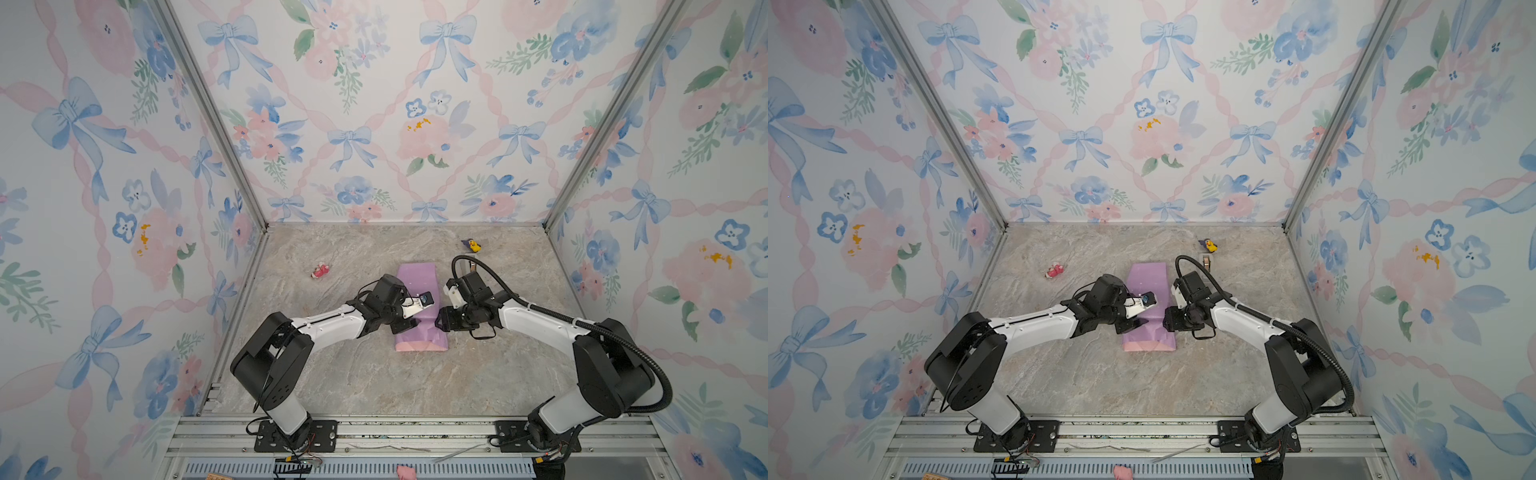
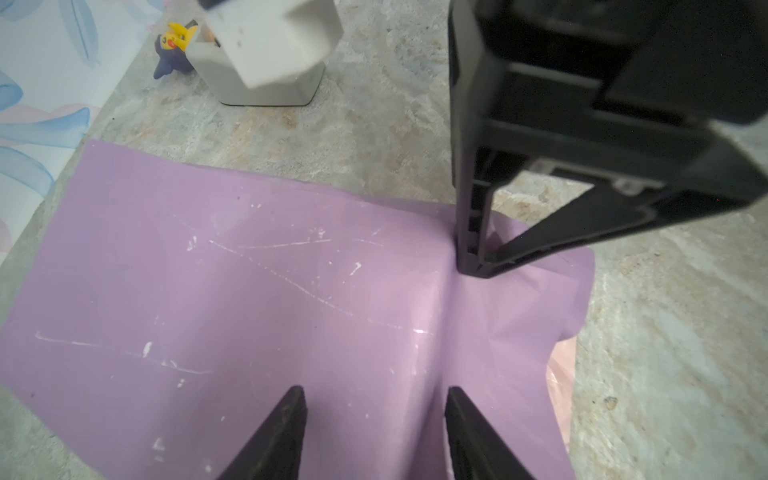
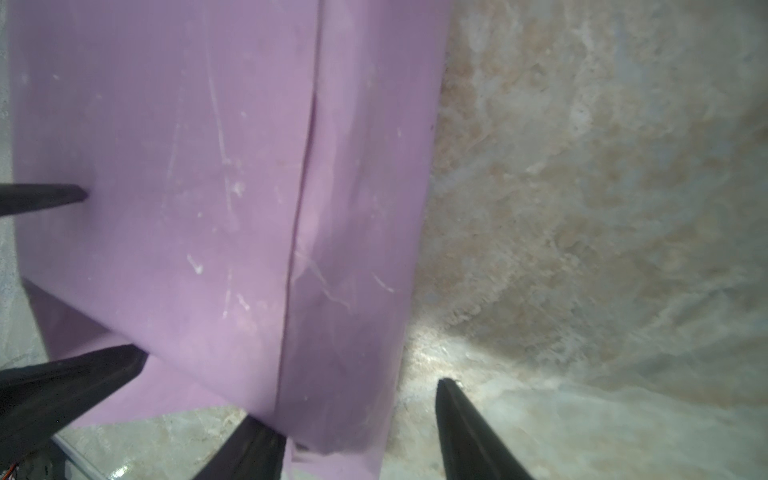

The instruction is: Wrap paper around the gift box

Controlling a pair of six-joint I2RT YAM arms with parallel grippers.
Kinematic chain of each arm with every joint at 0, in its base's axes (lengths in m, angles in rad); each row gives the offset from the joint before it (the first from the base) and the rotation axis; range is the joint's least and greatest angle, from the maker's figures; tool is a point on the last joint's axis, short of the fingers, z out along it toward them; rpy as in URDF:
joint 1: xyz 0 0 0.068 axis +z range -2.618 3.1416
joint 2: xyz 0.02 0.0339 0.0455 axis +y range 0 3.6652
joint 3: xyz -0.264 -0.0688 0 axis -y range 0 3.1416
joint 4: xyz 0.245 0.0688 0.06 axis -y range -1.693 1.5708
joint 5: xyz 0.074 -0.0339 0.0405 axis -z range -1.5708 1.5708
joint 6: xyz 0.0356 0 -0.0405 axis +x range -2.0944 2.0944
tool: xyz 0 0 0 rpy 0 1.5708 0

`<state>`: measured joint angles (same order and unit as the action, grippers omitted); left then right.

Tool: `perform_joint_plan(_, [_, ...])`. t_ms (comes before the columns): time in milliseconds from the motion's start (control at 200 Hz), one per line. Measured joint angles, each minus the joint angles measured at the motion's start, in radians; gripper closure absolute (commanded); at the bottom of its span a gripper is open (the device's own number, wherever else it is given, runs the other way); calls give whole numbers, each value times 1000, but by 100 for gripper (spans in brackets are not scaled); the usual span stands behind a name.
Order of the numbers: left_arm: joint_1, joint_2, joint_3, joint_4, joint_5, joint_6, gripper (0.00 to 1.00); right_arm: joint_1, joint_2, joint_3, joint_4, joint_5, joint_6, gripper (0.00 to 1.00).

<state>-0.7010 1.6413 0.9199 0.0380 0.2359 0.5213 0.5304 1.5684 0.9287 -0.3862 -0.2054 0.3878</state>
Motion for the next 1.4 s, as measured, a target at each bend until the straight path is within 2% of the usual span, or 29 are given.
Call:
perform_joint_plan(255, [-6,2,-6,-5,-35,28,50,0,27,0,25,23,-10,44])
perform_joint_plan(460, [-10,3,-6,-3,-49,48,51,0,77,0,41,27,-14,49])
perform_joint_plan(610, [-12,3,-6,-3,-53,53,51,0,103,0,71,27,-20,64])
perform_joint_plan(745, [-13,3,-6,-3,-54,56,54,1,114,-1,95,28,-18,73])
perform_joint_plan(835, [-13,4,-6,-2,-57,56,54,1,114,-5,107,30,-14,71])
perform_joint_plan(925, [-13,5,-6,0,-62,60,55,1,113,-12,112,31,-24,54])
perform_joint_plan(1000, [-14,5,-6,0,-64,61,54,0,113,-23,111,32,-29,54])
perform_joint_plan(1175, [-16,5,-6,0,-64,63,54,-7,112,-22,115,33,-52,71])
perform_joint_plan(1300, [-19,5,-6,1,-68,63,54,-8,129,-14,121,26,-55,86])
perform_joint_plan(1400, [-19,5,-6,2,-68,63,54,-7,140,-13,125,27,-54,89])
